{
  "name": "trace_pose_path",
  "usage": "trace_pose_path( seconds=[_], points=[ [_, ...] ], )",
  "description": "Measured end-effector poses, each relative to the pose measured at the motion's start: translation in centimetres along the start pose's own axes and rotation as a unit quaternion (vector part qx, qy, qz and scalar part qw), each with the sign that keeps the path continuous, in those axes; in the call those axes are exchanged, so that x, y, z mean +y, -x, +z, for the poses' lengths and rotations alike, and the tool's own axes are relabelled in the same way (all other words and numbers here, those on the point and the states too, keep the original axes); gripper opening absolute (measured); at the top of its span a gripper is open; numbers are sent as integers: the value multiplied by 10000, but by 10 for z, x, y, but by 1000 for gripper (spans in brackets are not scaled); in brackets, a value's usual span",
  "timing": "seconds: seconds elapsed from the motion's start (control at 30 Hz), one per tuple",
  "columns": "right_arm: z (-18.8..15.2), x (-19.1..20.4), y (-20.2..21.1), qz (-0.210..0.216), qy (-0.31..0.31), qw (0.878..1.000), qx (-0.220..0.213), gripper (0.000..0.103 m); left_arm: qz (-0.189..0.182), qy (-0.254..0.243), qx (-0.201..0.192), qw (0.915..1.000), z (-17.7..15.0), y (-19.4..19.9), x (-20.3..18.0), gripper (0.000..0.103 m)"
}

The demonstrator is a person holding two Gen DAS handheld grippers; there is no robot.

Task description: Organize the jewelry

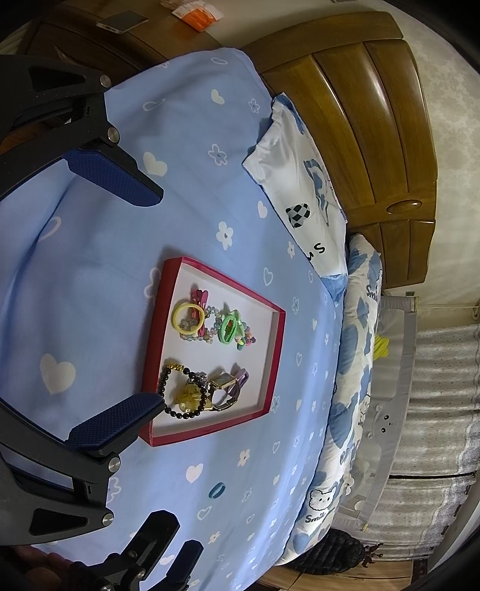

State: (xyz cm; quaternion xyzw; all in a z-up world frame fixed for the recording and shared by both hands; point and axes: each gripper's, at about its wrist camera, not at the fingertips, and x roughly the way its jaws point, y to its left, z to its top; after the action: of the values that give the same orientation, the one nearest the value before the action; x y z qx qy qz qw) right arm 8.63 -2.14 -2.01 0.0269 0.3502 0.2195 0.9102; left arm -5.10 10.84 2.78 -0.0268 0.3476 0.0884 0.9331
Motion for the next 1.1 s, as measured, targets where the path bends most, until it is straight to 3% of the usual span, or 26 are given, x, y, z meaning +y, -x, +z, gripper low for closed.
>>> trace_pose_path(
  seconds=[1.1],
  points=[
    [1,4,1,28,2,10000,-15,103,4,-3,-4,10000,1,-1,0,102]
  ],
)
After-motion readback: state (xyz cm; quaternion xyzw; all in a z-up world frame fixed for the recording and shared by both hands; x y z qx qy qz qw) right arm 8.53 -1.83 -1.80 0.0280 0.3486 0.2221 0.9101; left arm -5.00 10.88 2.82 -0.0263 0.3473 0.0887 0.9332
